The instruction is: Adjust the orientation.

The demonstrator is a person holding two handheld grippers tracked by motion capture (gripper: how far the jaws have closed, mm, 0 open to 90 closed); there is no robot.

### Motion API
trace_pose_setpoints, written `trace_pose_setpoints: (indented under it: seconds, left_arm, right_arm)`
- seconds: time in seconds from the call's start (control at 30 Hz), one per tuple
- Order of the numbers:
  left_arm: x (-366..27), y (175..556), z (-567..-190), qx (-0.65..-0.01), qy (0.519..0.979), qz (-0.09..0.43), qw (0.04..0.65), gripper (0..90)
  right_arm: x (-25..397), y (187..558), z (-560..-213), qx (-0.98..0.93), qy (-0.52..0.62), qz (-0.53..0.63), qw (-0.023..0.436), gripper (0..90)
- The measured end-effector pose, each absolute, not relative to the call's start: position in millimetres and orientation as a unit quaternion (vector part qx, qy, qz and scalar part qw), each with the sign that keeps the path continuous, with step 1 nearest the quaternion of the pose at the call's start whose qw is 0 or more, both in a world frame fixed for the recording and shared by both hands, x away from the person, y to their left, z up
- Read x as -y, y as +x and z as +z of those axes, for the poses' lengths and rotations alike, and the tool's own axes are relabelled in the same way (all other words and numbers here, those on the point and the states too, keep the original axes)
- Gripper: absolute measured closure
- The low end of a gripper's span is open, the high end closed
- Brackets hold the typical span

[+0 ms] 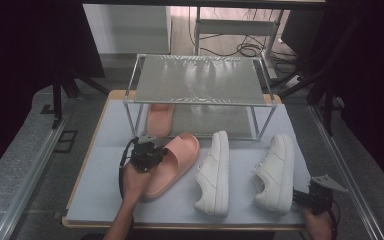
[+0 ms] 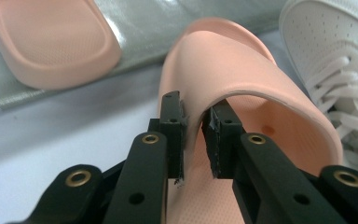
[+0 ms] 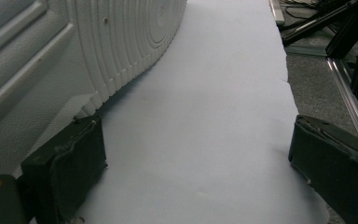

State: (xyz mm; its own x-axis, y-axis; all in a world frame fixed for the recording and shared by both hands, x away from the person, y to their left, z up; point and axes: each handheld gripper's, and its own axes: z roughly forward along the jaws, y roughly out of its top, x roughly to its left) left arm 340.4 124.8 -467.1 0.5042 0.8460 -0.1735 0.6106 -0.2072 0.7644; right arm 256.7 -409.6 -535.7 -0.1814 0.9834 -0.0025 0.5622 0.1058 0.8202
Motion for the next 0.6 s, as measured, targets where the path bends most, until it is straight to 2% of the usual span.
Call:
trace_pose_setpoints:
  seconds: [0.6]
  left_arm:
    - [-110, 381, -455, -0.507, 0.730, 0.162, 0.430, 77.0]
  right_arm:
    - [410, 257, -536, -0.682, 0.567, 0.355, 0.297, 3.8]
